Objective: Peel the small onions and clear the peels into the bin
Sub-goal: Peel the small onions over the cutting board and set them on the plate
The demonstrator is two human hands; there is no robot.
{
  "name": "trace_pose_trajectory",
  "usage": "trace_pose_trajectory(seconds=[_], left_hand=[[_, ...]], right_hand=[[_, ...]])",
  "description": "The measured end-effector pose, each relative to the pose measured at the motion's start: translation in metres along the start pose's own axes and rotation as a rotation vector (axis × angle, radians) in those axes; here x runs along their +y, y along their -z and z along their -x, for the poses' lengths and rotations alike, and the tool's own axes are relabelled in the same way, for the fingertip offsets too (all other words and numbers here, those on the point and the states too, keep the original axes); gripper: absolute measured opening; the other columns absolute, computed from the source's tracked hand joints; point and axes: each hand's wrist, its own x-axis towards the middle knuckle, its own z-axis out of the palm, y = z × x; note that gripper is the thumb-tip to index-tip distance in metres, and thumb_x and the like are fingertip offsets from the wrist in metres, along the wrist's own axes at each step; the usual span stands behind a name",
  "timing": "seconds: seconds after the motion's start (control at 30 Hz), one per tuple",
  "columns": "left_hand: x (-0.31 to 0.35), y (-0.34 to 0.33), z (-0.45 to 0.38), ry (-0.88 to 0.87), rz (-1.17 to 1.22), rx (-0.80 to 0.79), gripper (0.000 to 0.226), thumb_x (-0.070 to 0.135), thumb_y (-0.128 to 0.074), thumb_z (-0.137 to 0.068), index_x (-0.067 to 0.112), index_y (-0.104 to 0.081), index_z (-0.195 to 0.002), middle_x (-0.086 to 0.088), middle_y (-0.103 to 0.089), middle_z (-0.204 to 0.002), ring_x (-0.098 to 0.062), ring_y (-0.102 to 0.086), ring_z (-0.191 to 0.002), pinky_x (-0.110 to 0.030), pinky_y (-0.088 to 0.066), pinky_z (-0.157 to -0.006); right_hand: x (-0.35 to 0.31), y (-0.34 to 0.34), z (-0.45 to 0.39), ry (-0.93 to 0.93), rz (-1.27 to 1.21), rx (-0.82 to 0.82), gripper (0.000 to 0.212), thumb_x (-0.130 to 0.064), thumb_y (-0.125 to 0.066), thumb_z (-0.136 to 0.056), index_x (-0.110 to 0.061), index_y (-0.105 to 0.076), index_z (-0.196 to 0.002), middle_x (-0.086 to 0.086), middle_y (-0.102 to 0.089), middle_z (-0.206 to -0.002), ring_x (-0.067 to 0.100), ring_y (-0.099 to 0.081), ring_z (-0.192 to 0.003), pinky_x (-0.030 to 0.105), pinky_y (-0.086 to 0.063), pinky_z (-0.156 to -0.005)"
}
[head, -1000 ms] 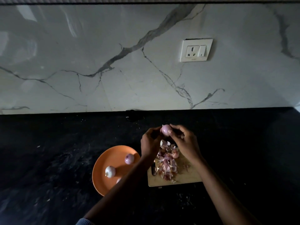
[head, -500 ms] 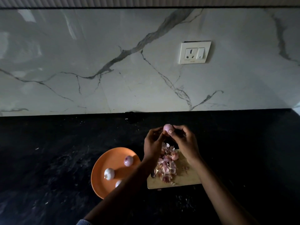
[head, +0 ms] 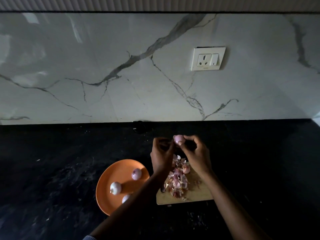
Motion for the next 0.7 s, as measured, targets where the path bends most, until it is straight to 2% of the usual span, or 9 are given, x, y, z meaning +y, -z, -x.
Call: trace_pose_trajectory(seconds=[0.1, 0.2, 0.33, 0.5, 0.7], left_hand=[[-0.0019, 0.0026, -0.0027, 0.01, 0.028, -0.057, 0.028, 0.023, -0.08, -0.084, 0.022, -0.059, -0.102, 0.003, -0.072, -0.095, -0.006, -0.071, -0.086, -0.04, -0.061, -0.08], [-0.002, 0.0021, -0.0023, 0.012, 0.01, -0.032, 0.03, 0.025, -0.083, -0.081, 0.024, -0.06, -0.1, 0.005, -0.073, -0.093, -0.005, -0.071, -0.085, -0.038, -0.061, -0.08], [-0.0017, 0.001, -0.0008, 0.04, 0.002, 0.006, 0.028, 0.028, -0.083, -0.08, 0.028, -0.059, -0.094, 0.007, -0.073, -0.089, 0.0, -0.07, -0.08, -0.037, -0.06, -0.08], [-0.0016, 0.0016, 0.0011, 0.049, 0.007, 0.013, 0.032, 0.028, -0.084, -0.079, 0.027, -0.055, -0.094, 0.007, -0.07, -0.087, -0.001, -0.068, -0.078, -0.037, -0.059, -0.078], [-0.003, 0.0026, -0.0016, 0.052, -0.014, -0.016, 0.038, 0.021, -0.084, -0.077, 0.029, -0.05, -0.092, 0.005, -0.069, -0.089, -0.007, -0.069, -0.08, -0.036, -0.06, -0.077]], right_hand=[[0.0003, 0.0005, -0.0003, 0.012, -0.011, 0.003, 0.025, -0.035, -0.076, -0.087, -0.023, -0.067, -0.107, -0.017, -0.068, -0.104, -0.019, -0.058, -0.094, -0.001, -0.041, -0.073], [0.0, -0.0006, 0.0009, 0.042, 0.005, 0.006, 0.025, -0.033, -0.077, -0.087, -0.022, -0.067, -0.107, -0.013, -0.069, -0.107, -0.009, -0.061, -0.099, 0.0, -0.042, -0.076], [-0.0038, -0.0025, 0.0034, 0.081, 0.0, 0.009, 0.023, -0.029, -0.079, -0.085, -0.024, -0.067, -0.104, -0.011, -0.069, -0.105, -0.01, -0.059, -0.098, -0.001, -0.04, -0.078], [-0.0006, -0.0037, 0.0041, 0.11, 0.01, -0.005, 0.022, -0.028, -0.079, -0.085, -0.022, -0.068, -0.104, -0.01, -0.071, -0.107, 0.003, -0.065, -0.103, 0.001, -0.042, -0.082], [-0.0029, -0.0026, 0.0059, 0.118, 0.0, -0.019, 0.024, -0.024, -0.079, -0.085, -0.023, -0.068, -0.106, -0.008, -0.071, -0.111, 0.002, -0.064, -0.105, -0.001, -0.041, -0.082]])
